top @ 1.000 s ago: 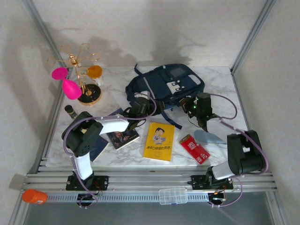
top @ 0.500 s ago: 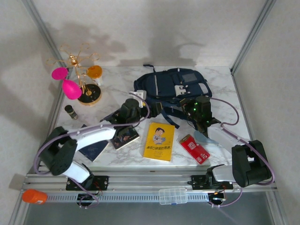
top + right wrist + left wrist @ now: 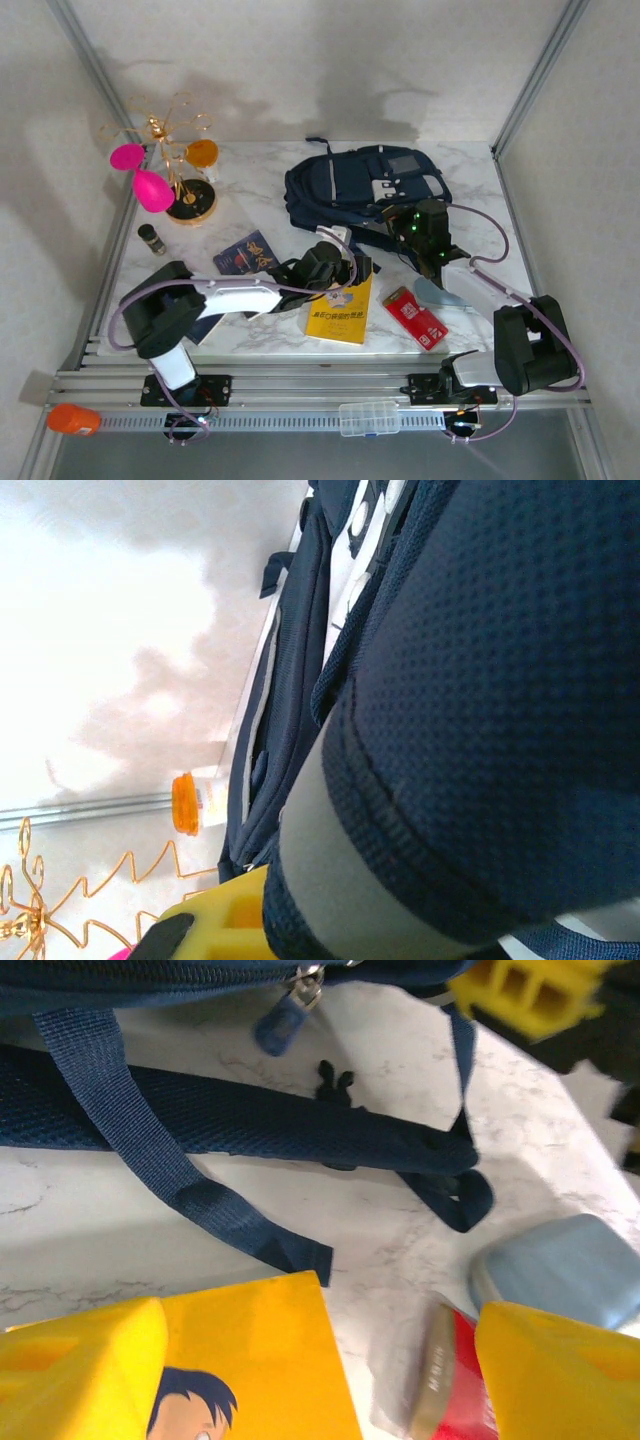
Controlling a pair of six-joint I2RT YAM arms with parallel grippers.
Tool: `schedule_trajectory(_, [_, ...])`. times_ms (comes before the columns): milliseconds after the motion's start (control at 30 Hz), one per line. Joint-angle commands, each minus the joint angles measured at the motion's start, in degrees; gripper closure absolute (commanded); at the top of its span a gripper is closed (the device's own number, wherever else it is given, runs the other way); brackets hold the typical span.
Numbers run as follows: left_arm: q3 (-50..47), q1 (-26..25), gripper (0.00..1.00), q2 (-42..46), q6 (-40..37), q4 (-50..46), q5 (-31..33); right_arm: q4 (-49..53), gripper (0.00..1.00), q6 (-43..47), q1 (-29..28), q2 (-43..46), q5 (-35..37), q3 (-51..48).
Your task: Pack books, pencil case, and school supplies into a backpack
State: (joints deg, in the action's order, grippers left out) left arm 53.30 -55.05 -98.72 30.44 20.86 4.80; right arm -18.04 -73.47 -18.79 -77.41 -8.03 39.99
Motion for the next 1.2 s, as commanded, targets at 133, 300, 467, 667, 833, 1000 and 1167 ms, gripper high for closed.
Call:
schedule_trajectory(133, [9.46, 0.27, 0.3, -8.27, -1.95, 1.33, 6.33, -2.36, 1.0, 0.29, -0.51, 0.06, -1.99, 3.34])
schedule_trajectory(300, [14.18, 2.05, 0.42, -12.35, -1.9, -0.63, 9.22, -2.04, 1.0, 0.22, -0.33, 0.07, -2.46, 2.84])
schedule_trajectory(467, [14.81, 3.93, 0.51, -14.55, -1.96, 1.65, 5.34, -1.57, 1.0, 0.86, -0.17, -0.1, -2.46, 3.17])
schedule_trajectory(667, [15.68, 5.23, 0.7, -15.43, -4.48, 3.57, 2.08, -1.65, 1.0, 1.17, 0.42, -0.66, -3.37, 3.17])
schedule_trajectory(833, [15.45, 6.16, 0.89, -15.29, -5.77, 5.46, -1.54, -0.91, 1.0, 2.27, 0.85, -0.48, -3.21, 3.52])
schedule_trajectory(1000, [13.89, 6.81, 1.0, -13.86, -6.36, 5.74, -2.14, 0.08, 1.0, 3.78, 1.55, -0.37, -3.63, 4.43])
schedule_trajectory(1167, [10.25, 8.81, 1.0, -11.1, -5.37, 4.21, -2.74, 2.37, 1.0, 5.96, 2.86, -0.06, -5.1, 6.14])
